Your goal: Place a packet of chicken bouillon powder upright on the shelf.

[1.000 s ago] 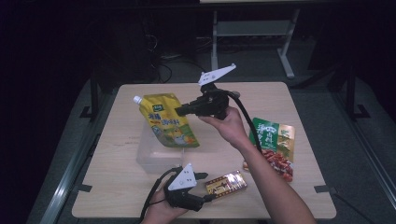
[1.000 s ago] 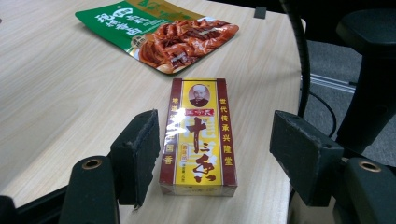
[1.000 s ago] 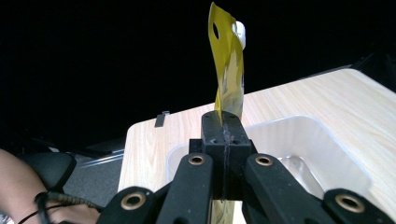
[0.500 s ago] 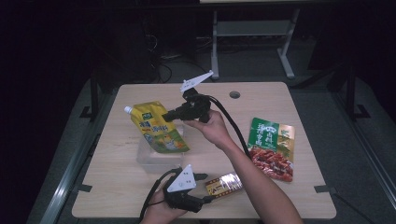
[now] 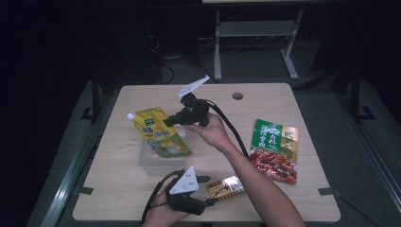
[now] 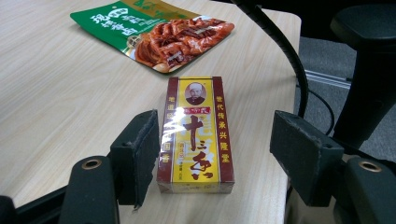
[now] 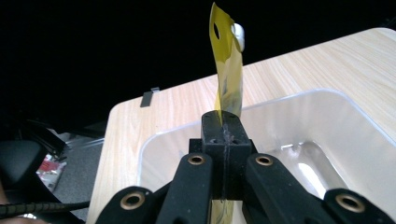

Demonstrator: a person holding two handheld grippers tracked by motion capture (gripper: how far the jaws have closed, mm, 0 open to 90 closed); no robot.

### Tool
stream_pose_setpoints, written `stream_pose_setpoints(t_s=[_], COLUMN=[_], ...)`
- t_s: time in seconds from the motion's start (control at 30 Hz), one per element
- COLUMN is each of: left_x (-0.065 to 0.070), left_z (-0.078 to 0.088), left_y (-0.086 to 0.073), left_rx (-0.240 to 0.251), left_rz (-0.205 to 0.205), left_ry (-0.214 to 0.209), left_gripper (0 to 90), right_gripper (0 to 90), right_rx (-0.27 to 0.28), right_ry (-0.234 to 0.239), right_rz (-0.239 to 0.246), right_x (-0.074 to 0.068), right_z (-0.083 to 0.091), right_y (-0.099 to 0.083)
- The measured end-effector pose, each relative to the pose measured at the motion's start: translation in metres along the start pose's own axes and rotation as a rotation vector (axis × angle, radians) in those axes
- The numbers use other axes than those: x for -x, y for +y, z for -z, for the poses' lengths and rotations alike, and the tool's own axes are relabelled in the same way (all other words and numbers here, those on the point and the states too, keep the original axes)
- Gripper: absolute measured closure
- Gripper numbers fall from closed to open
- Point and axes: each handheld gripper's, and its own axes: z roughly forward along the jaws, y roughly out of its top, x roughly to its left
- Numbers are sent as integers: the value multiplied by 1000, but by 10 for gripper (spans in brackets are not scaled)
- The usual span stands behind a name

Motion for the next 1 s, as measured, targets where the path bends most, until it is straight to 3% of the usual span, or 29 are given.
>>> stream_pose_setpoints(t_s=[0.1,0.17,0.23,0.37,0.43,0.53,0.67,0.83,1.0], left_x=[0,0,-1,-2,-2,-1,0,0,2], left_z=[0,0,1,2,2,2,3,4,2], left_y=[0,1,1,1,1,1,1,2,2], left_rx=[4,4,1,5,8,6,5,19,10], left_rz=[3,1,-1,2,0,1,-6,3,-2], left_ry=[1,3,3,7,8,6,7,5,-3], left_gripper=[324,322,322,322,322,322,322,319,318], right_gripper=[857,773,754,657,635,740,883,895,896], right_rx=[-12,-43,-75,-113,-134,-151,-128,-85,-2], right_ry=[-11,-22,-35,-74,-71,-87,-78,-52,-70], right_rz=[17,19,34,37,15,-1,-32,-54,-52], right_x=[0,0,0,-1,-1,0,0,-4,-10], right_z=[-1,-4,-9,-19,-24,-29,-29,-28,-22], right_y=[2,4,6,11,14,20,20,14,10])
